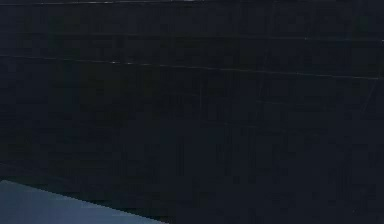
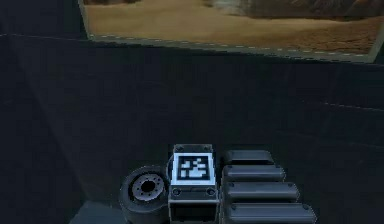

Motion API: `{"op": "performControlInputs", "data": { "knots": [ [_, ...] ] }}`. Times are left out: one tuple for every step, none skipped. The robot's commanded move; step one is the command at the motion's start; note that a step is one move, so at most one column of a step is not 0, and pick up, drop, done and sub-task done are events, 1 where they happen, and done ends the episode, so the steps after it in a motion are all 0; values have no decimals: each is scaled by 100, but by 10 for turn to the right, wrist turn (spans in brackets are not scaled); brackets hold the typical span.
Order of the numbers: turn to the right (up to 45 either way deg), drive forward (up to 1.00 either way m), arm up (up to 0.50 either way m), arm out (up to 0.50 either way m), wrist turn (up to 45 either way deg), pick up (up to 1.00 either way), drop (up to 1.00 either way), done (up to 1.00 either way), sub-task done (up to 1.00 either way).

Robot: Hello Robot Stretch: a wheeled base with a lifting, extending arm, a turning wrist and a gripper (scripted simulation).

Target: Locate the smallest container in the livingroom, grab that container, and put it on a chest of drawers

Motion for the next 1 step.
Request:
{"op": "performControlInputs", "data": {
  "knots": [
    [-30,0,0,0,0,0,0,0,0]
  ]
}}
